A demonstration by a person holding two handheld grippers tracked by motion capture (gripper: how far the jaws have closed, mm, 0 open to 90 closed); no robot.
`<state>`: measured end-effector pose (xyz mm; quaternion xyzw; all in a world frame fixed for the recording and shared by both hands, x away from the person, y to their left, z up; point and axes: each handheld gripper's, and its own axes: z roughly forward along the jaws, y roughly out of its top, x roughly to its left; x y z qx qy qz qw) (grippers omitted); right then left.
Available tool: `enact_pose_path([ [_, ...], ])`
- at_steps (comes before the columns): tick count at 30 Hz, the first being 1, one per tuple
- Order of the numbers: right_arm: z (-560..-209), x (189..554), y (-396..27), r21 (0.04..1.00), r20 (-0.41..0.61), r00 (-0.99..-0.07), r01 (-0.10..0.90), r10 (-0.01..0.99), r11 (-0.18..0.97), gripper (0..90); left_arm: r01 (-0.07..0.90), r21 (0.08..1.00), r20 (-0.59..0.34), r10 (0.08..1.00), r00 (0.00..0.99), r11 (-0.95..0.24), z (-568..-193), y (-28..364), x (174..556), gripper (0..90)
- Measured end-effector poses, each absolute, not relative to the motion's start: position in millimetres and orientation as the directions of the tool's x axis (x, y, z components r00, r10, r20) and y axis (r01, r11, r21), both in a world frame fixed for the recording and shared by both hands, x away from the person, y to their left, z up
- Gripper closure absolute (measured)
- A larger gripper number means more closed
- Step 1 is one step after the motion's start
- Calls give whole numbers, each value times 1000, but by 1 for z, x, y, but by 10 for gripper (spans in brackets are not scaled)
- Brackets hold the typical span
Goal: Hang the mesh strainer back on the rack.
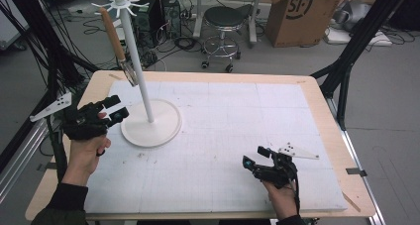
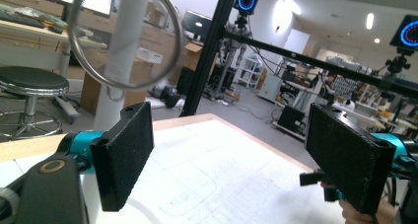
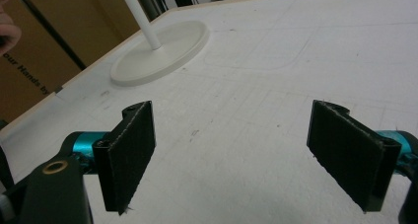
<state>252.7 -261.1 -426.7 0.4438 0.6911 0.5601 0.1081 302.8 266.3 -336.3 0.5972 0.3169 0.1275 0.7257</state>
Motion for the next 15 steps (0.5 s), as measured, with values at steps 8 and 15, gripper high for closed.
enact_pose_path([
  [8, -427, 252, -260, 868, 347, -576, 497, 740, -21, 176, 203, 949, -306, 547, 779, 242, -354, 256, 291, 207],
  [15, -427, 252, -256, 868, 343, -580, 496, 739, -13, 176, 236, 943, -328, 528, 783, 235, -373, 246, 283, 202],
])
